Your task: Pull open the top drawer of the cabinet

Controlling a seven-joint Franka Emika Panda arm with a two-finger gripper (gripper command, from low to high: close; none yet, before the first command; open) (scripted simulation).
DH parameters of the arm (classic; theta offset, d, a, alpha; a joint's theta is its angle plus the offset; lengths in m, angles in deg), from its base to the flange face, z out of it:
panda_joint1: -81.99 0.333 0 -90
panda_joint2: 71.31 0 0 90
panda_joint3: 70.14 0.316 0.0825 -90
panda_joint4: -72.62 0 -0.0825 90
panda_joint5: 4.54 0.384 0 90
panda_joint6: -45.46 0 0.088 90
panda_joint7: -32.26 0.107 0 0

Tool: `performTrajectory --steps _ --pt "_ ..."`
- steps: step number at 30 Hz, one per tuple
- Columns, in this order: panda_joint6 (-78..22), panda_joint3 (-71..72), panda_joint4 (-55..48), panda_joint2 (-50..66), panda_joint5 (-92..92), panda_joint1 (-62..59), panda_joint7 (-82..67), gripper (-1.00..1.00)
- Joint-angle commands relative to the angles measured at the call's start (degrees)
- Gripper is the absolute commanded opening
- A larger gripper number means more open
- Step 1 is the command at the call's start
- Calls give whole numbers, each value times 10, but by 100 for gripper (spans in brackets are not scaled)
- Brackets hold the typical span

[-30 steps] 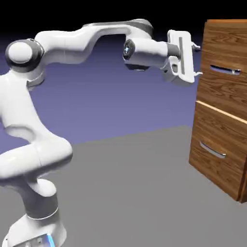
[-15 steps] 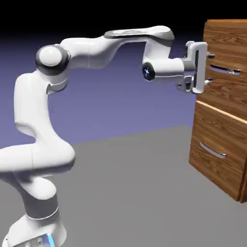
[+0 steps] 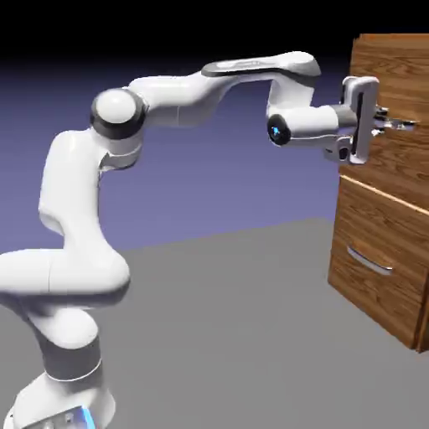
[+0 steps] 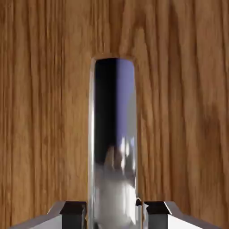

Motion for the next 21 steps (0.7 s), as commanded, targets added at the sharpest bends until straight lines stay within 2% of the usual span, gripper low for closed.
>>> performTrajectory --steps 1,11,21 --pt "-3 -16 17 4 4 21 -8 -100" --pt "-29 -185 174 11 21 228 -45 -100" --pt "-44 -356 333 -49 -6 436 -20 -100"
